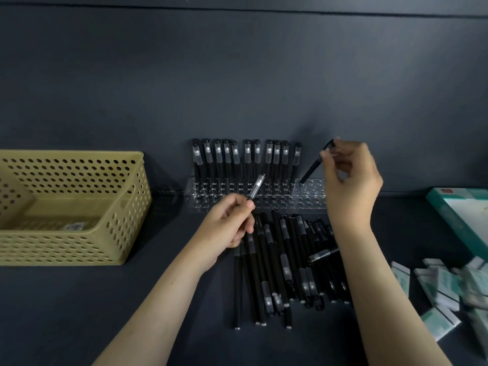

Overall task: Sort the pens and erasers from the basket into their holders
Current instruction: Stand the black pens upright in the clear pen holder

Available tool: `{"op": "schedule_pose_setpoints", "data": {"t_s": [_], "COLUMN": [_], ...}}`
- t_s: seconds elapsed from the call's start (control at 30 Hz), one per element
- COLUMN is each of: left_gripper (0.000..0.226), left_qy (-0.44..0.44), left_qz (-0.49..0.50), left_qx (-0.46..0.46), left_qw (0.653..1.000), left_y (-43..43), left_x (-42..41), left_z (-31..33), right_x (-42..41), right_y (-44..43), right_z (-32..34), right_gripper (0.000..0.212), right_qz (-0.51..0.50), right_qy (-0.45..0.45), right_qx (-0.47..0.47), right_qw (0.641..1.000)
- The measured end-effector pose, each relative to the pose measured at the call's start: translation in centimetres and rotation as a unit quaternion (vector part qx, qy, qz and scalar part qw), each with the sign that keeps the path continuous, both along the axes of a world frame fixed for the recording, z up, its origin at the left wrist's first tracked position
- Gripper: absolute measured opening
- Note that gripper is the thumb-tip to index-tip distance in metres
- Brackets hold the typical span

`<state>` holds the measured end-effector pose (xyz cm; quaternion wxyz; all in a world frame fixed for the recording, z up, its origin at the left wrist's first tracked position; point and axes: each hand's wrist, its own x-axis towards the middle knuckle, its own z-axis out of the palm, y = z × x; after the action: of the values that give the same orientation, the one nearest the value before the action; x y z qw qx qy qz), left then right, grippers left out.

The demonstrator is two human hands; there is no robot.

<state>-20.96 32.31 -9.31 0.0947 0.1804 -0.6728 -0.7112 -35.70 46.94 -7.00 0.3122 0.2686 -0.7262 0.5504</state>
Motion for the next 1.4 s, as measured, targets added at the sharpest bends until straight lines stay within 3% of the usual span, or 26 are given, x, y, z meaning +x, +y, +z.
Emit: {"op": "schedule_pose_setpoints", "data": {"t_s": [0.17,0.37,0.43,0.53,0.73,0.8,0.9,1.0,1.13,1.4], "left_gripper": [0.024,0.014,0.011,0.007,0.003,0.005,0.009,0.005,0.006,0.010], "left_qy": [0.011,0.050,0.059,0.067,0.079,0.083,0.076,0.072,0.063,0.053], "left_qz": [0.000,0.015,0.019,0.018,0.019,0.038,0.073,0.093,0.092,0.086], "left_qx": [-0.009,-0.035,-0.036,-0.037,-0.033,-0.037,-0.050,-0.049,-0.065,-0.074], "left_qw": [1.000,0.998,0.997,0.997,0.996,0.995,0.993,0.992,0.992,0.992], "left_y": [0.1,0.2,0.3,0.5,0.5,0.3,-0.1,-0.5,-0.5,-0.5], "left_x": [0.0,-0.1,-0.1,-0.1,-0.1,-0.1,-0.2,-0.2,-0.3,-0.4], "left_z": [0.0,0.0,0.0,-0.1,-0.2,-0.2,-0.5,-0.8,-1.1,-1.3], "right_x": [-0.8,0.0,0.8,2.4,3.2,2.8,1.6,0.5,-0.2,-0.6], "right_y": [-0.3,-0.4,-0.6,-1.3,-2.1,-1.9,-0.9,0.3,1.1,1.2], "right_z": [-1.2,-0.3,0.4,1.1,1.0,1.2,1.3,1.0,0.7,0.3], "right_gripper": [0.033,0.034,0.023,0.017,0.022,0.023,0.017,0.013,0.014,0.020], "right_qz": [0.026,0.054,0.141,0.312,0.375,0.338,0.196,0.067,-0.005,-0.037], "right_qy": [0.027,0.012,-0.038,-0.177,-0.246,-0.244,-0.211,-0.161,-0.103,-0.039], "right_qx": [0.133,0.114,0.097,0.088,0.032,-0.035,-0.151,-0.216,-0.215,-0.135], "right_qw": [0.990,0.992,0.985,0.929,0.893,0.908,0.945,0.961,0.971,0.989]}}
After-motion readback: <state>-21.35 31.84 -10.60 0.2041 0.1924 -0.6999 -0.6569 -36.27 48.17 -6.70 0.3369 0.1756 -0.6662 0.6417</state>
